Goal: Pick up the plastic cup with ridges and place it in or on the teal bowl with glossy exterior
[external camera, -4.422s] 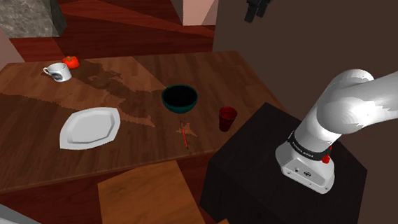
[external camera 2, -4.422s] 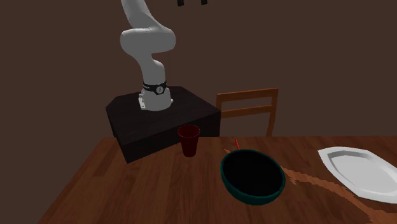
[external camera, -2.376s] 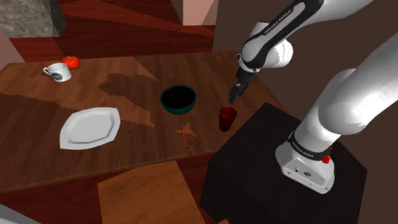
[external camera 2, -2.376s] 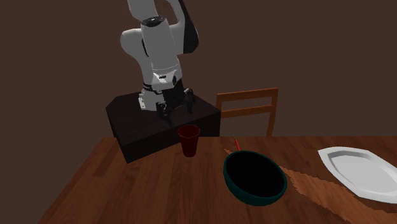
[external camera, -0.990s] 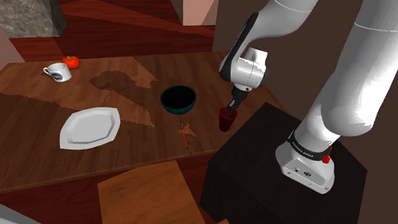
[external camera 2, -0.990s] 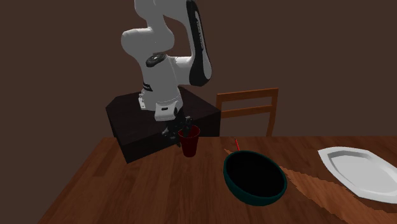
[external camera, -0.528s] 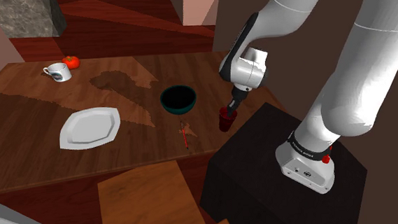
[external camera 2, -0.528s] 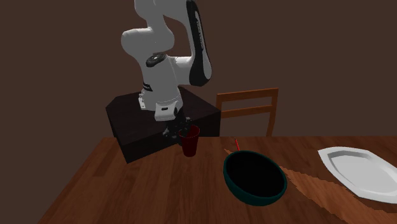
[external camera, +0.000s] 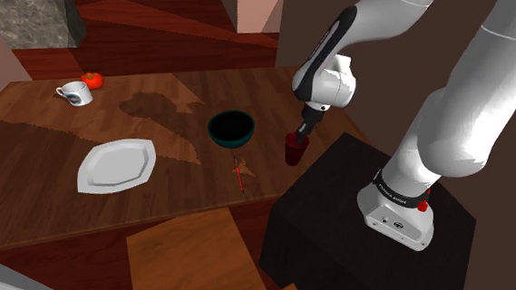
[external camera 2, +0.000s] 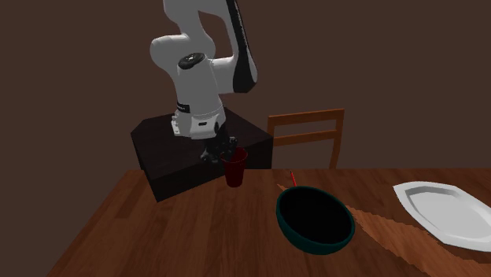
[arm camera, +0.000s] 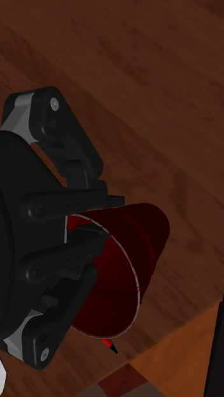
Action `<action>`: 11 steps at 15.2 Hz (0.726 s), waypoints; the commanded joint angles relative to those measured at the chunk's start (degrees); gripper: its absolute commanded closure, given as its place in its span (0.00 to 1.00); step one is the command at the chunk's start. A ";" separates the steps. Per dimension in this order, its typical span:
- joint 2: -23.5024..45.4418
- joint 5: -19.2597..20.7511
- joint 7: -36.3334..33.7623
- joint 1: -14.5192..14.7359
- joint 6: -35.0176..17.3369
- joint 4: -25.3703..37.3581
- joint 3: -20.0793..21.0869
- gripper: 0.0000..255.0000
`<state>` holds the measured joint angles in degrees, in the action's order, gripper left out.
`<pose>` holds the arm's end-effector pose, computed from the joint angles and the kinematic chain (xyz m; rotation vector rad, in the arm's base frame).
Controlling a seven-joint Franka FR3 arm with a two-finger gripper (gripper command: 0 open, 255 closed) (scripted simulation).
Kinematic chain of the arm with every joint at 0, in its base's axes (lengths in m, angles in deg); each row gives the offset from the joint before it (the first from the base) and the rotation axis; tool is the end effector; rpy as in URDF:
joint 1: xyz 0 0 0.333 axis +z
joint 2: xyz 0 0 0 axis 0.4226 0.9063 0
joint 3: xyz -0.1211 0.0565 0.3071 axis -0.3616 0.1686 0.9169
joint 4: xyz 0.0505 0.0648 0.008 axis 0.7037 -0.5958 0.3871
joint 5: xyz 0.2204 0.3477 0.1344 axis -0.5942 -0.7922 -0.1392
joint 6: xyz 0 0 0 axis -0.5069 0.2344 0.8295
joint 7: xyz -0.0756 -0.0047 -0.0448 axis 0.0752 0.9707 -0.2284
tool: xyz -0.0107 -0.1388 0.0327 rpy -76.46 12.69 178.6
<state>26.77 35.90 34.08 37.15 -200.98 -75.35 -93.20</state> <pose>0.3490 -0.0628 0.1208 -2.9479 -0.1303 -0.0722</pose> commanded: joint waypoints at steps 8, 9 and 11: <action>-12.20 23.02 -17.92 -4.13 6.27 -3.09 -1.19 1.00; -13.41 24.64 -19.21 -4.85 7.24 -3.18 -0.88 1.00; -15.76 27.34 -21.41 -6.26 9.28 -3.26 -0.13 1.00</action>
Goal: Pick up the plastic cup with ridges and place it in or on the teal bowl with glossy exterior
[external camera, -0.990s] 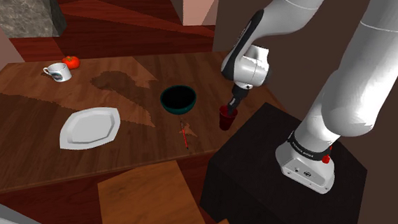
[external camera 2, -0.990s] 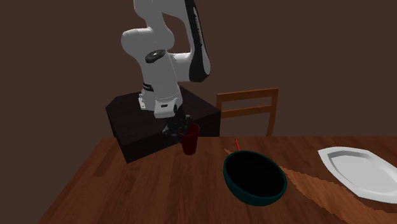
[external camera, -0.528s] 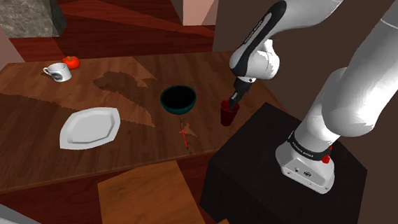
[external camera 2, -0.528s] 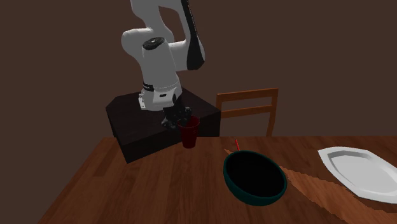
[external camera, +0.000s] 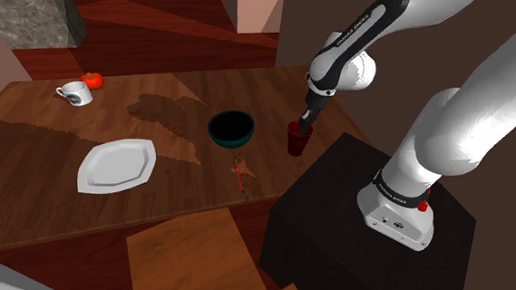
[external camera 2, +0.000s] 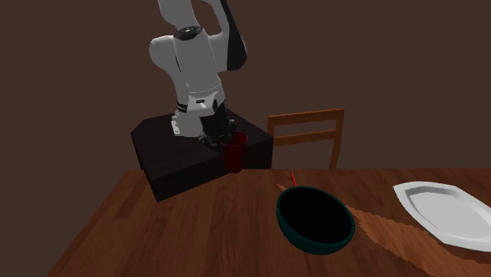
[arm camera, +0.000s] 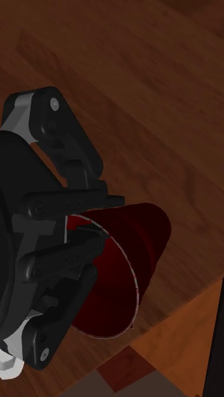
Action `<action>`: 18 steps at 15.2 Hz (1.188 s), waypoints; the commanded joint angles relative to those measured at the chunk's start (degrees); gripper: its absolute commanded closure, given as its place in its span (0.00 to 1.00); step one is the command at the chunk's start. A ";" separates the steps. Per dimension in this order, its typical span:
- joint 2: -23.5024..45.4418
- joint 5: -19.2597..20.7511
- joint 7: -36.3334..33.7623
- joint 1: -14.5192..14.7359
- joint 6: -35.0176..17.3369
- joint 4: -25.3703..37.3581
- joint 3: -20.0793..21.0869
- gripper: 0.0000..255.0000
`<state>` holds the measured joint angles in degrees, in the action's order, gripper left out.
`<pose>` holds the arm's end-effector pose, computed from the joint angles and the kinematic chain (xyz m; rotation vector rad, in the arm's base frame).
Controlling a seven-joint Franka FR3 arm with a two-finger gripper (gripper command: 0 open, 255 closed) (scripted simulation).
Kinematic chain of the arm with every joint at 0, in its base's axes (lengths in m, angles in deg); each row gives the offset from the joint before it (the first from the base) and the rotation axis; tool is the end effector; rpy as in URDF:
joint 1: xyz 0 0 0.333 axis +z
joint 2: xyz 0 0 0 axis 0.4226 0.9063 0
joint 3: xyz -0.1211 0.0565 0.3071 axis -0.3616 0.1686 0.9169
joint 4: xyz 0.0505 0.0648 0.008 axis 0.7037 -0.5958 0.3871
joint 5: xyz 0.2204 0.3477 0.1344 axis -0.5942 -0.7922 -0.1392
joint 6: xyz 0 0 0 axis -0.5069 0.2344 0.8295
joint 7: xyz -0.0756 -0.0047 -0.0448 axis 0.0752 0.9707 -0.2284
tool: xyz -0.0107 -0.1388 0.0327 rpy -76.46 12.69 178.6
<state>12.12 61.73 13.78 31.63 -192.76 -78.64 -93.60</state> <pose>0.3511 -0.0623 0.1818 -2.9476 -0.1330 -0.0718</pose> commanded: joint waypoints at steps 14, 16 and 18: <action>-14.76 10.39 -9.35 -6.41 16.28 2.21 4.07 1.00; -12.82 9.62 -9.77 -5.49 16.41 4.36 4.35 1.00; -8.47 8.01 -10.27 -3.72 16.12 8.52 4.70 1.00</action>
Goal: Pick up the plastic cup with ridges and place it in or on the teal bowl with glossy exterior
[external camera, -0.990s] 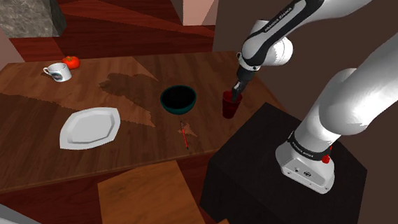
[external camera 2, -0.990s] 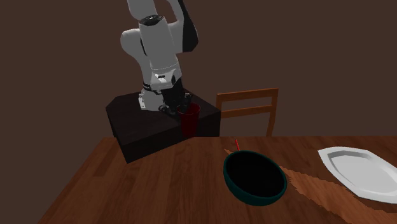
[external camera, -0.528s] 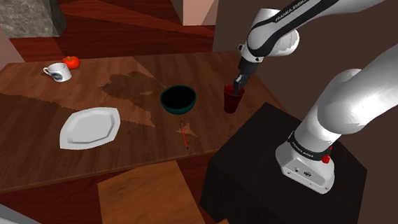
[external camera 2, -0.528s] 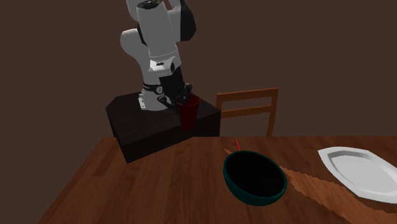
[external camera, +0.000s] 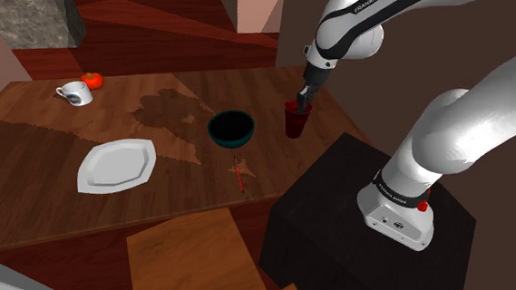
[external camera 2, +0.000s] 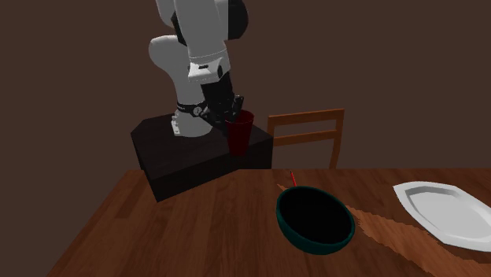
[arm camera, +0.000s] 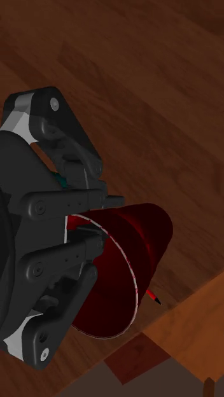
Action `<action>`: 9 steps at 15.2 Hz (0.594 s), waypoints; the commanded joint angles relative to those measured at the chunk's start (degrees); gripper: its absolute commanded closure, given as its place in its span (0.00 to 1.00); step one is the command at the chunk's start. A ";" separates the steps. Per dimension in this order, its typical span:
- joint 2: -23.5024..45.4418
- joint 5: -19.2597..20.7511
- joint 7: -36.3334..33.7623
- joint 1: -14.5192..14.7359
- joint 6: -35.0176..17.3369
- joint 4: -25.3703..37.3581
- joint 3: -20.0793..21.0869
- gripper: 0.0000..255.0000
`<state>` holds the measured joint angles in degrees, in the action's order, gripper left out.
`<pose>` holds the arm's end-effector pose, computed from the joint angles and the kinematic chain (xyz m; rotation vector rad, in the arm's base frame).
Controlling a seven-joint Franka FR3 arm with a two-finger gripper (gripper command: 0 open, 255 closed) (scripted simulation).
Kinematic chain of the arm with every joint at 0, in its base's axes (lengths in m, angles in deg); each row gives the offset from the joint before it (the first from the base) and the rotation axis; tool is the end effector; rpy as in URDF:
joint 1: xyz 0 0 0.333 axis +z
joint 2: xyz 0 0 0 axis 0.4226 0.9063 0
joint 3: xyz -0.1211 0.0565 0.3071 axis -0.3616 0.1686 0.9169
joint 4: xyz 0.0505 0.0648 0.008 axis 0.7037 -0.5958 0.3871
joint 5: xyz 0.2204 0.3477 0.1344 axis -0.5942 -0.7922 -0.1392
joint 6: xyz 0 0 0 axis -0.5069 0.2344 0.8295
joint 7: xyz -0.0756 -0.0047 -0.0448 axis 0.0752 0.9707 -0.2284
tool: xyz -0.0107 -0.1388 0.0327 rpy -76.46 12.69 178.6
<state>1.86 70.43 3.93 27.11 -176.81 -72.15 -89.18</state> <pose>0.3840 -0.0586 0.2700 -2.9492 -0.1328 -0.0704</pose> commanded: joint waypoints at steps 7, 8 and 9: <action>15.69 -4.93 -1.96 4.52 1.84 17.65 1.63 1.00; 17.57 -5.35 -2.22 4.82 2.34 20.02 1.83 1.00; 19.44 -5.73 -2.49 5.08 2.89 22.44 2.02 1.00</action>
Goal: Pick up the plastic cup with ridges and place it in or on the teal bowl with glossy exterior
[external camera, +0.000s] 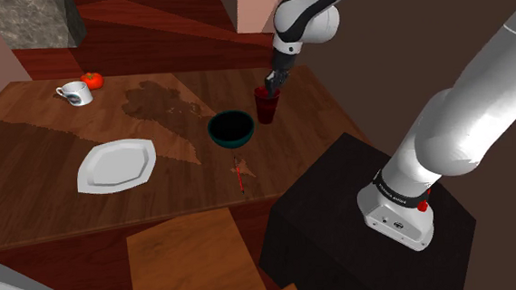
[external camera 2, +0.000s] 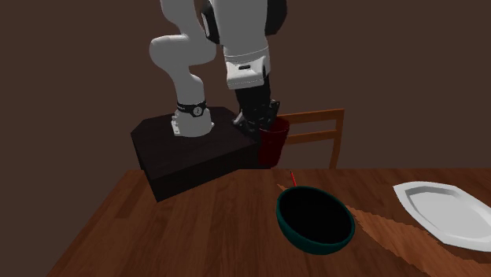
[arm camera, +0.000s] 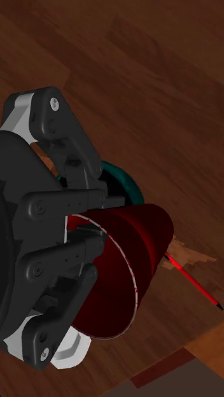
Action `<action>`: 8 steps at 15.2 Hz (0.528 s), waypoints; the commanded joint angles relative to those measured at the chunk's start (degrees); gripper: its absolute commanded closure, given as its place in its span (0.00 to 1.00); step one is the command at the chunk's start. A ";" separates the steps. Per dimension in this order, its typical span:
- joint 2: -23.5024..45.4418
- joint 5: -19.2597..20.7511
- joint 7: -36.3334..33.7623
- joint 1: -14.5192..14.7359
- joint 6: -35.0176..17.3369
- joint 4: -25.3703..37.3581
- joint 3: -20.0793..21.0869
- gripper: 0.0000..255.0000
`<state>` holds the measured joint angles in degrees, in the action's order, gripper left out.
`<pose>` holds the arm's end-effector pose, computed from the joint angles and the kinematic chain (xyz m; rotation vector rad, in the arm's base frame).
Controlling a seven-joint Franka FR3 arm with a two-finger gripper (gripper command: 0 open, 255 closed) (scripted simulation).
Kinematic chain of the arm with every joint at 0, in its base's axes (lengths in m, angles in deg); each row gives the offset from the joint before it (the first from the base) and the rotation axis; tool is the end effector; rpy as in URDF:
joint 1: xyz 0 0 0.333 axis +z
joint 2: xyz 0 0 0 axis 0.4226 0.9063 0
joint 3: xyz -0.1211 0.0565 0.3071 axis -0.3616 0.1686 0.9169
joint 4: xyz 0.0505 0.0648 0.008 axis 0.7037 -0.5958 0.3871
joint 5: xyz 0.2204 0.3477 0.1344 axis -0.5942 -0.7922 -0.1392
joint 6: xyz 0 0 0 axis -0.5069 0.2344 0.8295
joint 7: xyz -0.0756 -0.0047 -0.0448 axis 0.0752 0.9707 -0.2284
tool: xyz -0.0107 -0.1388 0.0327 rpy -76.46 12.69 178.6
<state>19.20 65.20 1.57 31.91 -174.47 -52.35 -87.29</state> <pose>0.5038 -0.0286 0.2866 -2.9497 -0.1326 -0.0698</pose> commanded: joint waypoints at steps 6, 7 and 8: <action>13.19 -2.02 -2.11 1.19 4.87 18.09 1.22 1.00; 15.06 -2.17 -2.50 1.25 5.75 20.86 1.38 1.00; 16.95 -2.30 -2.90 1.29 6.69 23.70 1.54 1.00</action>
<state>34.33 63.01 -0.74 33.05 -168.78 -31.56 -85.97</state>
